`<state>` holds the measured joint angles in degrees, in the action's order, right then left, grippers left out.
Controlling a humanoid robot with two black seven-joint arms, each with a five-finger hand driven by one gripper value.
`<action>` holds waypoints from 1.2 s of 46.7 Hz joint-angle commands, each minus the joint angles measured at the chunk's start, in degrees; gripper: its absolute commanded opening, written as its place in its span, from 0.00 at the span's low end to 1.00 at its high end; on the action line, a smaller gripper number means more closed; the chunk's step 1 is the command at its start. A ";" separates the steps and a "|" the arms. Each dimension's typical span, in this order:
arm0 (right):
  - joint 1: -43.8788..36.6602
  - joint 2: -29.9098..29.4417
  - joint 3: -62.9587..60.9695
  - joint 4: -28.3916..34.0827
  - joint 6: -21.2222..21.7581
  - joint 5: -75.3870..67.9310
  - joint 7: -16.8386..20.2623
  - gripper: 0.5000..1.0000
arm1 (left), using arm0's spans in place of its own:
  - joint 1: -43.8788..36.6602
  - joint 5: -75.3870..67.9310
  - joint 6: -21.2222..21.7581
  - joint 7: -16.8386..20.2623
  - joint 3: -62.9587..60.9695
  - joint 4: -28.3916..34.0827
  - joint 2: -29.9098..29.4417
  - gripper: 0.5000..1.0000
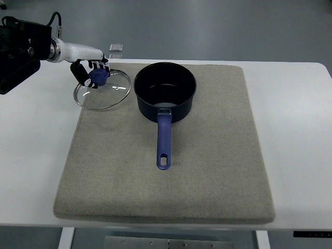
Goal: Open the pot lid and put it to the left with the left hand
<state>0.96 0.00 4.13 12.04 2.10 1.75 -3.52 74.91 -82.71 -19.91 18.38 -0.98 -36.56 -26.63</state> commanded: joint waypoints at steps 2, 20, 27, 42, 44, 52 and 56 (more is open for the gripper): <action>0.01 0.00 0.00 0.00 0.01 0.01 0.00 0.83 | -0.99 0.09 0.13 -0.01 0.01 2.11 1.67 0.71; 0.10 0.00 0.00 0.00 0.01 0.01 0.09 0.83 | -0.55 20.72 0.31 -0.10 1.24 4.48 2.02 0.98; 0.36 0.00 0.09 0.00 0.01 0.09 0.00 0.83 | -1.34 38.12 0.40 -0.01 1.16 10.98 2.72 0.98; 0.54 0.00 0.18 0.00 0.01 0.09 0.00 0.83 | -5.82 69.51 -0.57 -0.19 1.24 14.42 3.16 0.98; 0.54 0.00 0.18 0.00 -0.08 0.01 0.00 0.83 | -7.05 73.02 -0.66 -0.19 1.33 14.50 4.04 0.98; 0.54 0.00 0.18 0.00 -0.43 0.01 0.09 0.83 | -11.27 85.77 -6.45 -0.89 6.15 15.03 5.01 0.98; 0.54 0.00 0.18 0.00 -0.52 0.01 0.09 0.83 | -12.32 87.54 -10.14 -2.90 10.81 15.29 5.01 0.98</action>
<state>1.52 0.00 4.32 12.03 1.62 1.73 -3.42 63.36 3.69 -27.44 17.14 6.51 -21.49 -21.62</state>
